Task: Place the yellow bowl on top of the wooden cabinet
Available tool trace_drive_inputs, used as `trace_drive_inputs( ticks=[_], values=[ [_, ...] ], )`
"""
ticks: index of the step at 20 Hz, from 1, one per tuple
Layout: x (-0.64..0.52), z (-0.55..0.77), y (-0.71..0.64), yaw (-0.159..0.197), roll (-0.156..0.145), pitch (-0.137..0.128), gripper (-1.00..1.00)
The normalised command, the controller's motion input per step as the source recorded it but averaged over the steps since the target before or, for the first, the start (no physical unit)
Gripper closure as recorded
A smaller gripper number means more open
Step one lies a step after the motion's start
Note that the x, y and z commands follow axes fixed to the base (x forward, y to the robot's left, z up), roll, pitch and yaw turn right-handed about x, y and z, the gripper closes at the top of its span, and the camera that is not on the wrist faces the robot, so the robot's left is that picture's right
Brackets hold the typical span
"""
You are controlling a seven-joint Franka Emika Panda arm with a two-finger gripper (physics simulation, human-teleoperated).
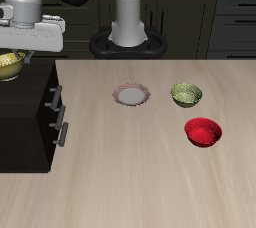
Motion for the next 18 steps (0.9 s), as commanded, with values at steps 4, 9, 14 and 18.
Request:
trace_drive_inputs(
  ticks=[4,9,14,18],
  values=[
    [-0.05,-0.07,0.05,-0.010,0.018,0.002,1.00],
    [0.01,-0.12,0.03,-0.015,0.006,0.009,1.00],
    [0.02,-0.09,0.07,0.010,0.009,0.008,1.00],
    [-0.02,-0.05,-0.06,-0.016,-0.057,0.004,-1.00]
  ],
)
